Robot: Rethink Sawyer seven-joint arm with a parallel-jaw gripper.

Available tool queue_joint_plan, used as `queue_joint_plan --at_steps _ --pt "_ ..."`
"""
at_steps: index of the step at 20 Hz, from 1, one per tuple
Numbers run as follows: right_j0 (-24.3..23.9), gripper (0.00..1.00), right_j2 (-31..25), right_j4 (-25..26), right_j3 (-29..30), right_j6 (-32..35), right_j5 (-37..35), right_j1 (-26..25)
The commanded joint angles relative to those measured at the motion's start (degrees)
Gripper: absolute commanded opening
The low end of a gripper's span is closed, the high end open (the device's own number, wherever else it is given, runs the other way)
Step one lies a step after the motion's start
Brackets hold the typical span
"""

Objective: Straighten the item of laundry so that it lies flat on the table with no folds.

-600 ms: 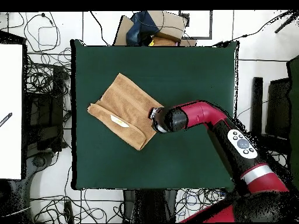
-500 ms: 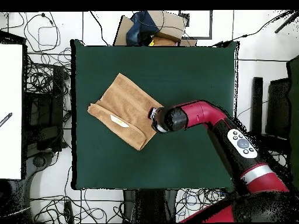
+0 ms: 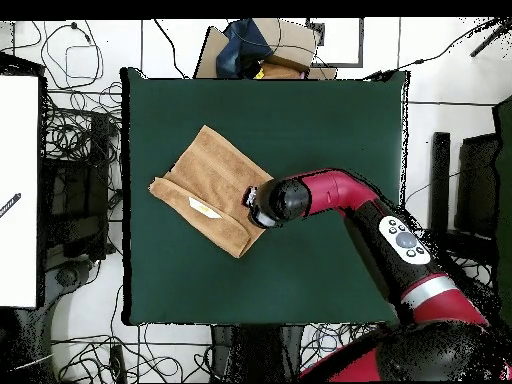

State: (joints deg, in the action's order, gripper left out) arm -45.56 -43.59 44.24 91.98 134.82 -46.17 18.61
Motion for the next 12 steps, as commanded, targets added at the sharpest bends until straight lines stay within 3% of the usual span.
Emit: queue_joint_plan --at_steps 1,9,12 --pt "2.49 1.00 6.26 -1.38 -2.20 -3.63 -4.15 -0.07" --pt "5.28 1.00 8.09 -2.64 -3.90 -1.36 -4.54 -0.33" --pt "7.65 1.00 8.78 -4.49 -2.92 2.48 -5.49 2.02"
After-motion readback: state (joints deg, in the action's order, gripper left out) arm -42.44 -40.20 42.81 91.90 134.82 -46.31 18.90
